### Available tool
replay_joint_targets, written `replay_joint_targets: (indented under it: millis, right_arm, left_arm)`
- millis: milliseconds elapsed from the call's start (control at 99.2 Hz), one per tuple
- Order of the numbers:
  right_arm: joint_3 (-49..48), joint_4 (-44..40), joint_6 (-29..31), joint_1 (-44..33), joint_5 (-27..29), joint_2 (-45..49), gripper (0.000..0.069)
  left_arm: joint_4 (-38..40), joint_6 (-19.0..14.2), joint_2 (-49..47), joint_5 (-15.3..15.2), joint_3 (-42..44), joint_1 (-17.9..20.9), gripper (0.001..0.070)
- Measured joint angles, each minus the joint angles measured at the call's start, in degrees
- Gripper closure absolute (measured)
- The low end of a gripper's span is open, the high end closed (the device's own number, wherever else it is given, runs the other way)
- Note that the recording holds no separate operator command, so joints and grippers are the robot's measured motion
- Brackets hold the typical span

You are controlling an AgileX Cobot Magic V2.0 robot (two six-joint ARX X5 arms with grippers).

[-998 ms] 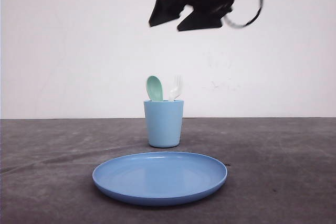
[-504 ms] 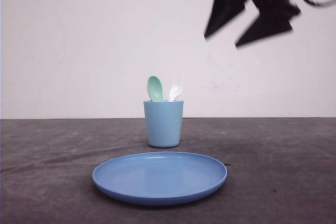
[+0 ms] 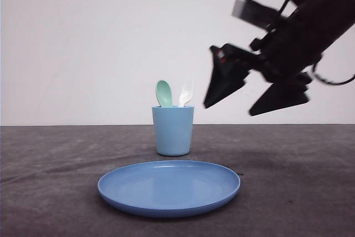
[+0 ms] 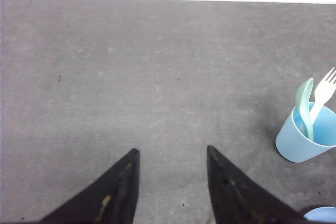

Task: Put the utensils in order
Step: 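Lower the right gripper around the rim of the blue cup and grasp it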

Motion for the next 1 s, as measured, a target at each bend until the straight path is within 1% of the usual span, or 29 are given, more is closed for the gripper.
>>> replay_joint_targets:
  millis: [101, 181, 313, 544, 665, 817, 917, 998]
  right_arm:
    - [0.02, 6.56, 0.81, 1.29, -0.20, 3.32, 0.0009]
    - [1.07, 8.15, 1.11, 1.79, -1.18, 6.05, 0.0009]
    - [5.51, 8.15, 1.33, 2.03, -3.41, 11.37, 0.0009]
    - [14.53, 8.37, 1.36, 2.01, -4.52, 19.93, 0.0009]
    - [18.93, 6.99, 1.33, 2.25, -4.61, 23.39, 0.0009]
    - [23.78, 5.44, 1.31, 2.54, -4.61, 26.12, 0.0009]
    - [24.55, 3.96, 1.03, 2.54, -4.61, 26.51, 0.0012]
    - [24.55, 3.41, 0.83, 2.51, -4.57, 26.58, 0.0052]
  left_arm:
    - [0.00, 0.00, 0.00, 0.00, 0.00, 0.00, 0.0477]
    - [0.02, 0.00, 0.00, 0.00, 0.00, 0.00, 0.0477]
    - [0.24, 0.00, 0.00, 0.00, 0.00, 0.00, 0.0477]
    - [0.24, 0.00, 0.00, 0.00, 0.00, 0.00, 0.0477]
    - [0.26, 0.00, 0.00, 0.00, 0.00, 0.00, 0.0477]
    - [0.26, 0.00, 0.00, 0.00, 0.00, -0.02, 0.0477]
    - [0.24, 0.17, 0.00, 0.00, 0.00, 0.00, 0.0477]
    - [0.24, 0.33, 0.00, 0.00, 0.00, -0.02, 0.0477]
